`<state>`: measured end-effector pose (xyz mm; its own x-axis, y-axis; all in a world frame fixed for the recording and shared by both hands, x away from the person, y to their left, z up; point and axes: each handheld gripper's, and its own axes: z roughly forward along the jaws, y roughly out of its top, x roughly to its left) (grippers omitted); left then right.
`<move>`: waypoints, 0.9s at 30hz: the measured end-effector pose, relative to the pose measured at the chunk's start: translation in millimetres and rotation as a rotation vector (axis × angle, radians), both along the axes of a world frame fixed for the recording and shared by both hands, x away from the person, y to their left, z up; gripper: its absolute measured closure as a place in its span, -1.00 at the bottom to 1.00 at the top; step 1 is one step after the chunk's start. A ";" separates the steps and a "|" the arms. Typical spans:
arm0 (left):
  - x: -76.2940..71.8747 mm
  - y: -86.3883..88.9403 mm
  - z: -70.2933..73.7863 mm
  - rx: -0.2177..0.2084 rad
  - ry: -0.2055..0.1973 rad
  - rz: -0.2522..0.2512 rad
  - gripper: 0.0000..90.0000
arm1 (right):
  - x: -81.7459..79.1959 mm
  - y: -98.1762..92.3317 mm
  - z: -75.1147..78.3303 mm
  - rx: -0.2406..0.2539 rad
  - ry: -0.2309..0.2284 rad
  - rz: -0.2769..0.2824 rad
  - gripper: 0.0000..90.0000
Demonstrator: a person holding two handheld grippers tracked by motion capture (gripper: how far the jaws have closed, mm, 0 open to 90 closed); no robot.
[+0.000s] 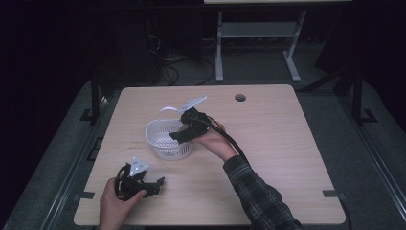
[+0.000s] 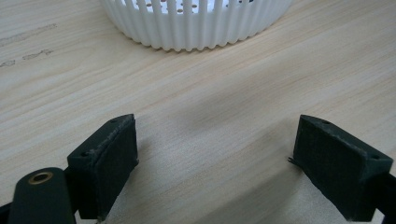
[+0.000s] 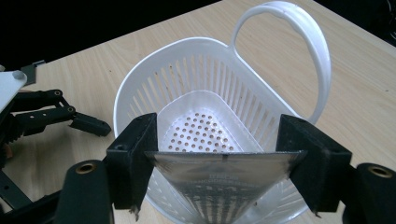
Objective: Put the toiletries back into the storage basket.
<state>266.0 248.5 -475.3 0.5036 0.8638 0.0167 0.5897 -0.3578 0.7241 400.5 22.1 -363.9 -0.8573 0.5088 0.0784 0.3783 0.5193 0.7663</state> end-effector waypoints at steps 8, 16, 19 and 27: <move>0.0 0.0 0.1 0.000 0.001 0.000 -0.72 | 0.5 -0.5 0.0 -0.003 0.000 0.001 -0.34; 0.0 -0.1 -0.1 -0.002 0.000 0.001 -0.72 | 1.7 -2.0 0.4 0.017 0.024 -0.001 -0.48; 0.0 -0.2 -0.1 -0.004 0.000 0.002 -0.72 | 2.2 -2.5 0.4 0.012 0.030 -0.006 -0.57; 0.0 -0.3 -0.1 -0.004 -0.001 0.003 -0.72 | 0.3 -5.4 2.0 0.002 0.036 -0.006 -0.70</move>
<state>265.9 248.2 -475.4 0.5012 0.8652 0.0137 0.5900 -0.3532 0.7260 400.8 16.7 -361.9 -0.8510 0.5134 0.1104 0.4088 0.5156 0.7530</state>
